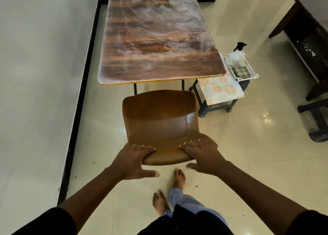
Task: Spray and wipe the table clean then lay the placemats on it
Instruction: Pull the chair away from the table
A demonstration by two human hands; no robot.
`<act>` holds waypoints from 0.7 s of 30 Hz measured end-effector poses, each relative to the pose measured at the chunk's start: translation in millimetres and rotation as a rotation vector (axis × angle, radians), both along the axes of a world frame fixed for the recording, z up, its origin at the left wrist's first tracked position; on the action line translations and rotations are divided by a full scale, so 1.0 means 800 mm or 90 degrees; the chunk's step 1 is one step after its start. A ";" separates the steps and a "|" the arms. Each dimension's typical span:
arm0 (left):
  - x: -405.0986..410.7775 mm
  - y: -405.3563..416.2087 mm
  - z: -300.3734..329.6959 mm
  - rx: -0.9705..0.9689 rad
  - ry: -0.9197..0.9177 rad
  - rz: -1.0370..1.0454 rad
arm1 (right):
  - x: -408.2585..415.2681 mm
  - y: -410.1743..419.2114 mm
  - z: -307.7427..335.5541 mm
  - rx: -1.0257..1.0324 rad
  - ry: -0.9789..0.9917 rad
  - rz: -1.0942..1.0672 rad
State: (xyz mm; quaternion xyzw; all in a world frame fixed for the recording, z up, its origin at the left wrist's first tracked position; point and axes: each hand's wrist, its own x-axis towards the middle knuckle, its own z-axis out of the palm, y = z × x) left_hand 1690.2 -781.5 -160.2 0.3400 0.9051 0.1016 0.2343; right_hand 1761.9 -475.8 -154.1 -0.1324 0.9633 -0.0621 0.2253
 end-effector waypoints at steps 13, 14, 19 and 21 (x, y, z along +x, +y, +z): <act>0.001 -0.008 -0.001 -0.003 0.125 0.023 | -0.008 -0.031 -0.003 0.091 0.097 -0.068; 0.001 -0.010 0.000 -0.004 0.125 0.025 | -0.009 -0.034 -0.003 0.095 0.100 -0.069; 0.000 -0.016 0.001 0.003 0.121 0.026 | -0.010 -0.043 0.001 0.076 0.083 -0.095; 0.001 -0.017 0.000 0.005 0.122 0.033 | -0.011 -0.044 0.003 0.072 0.073 -0.106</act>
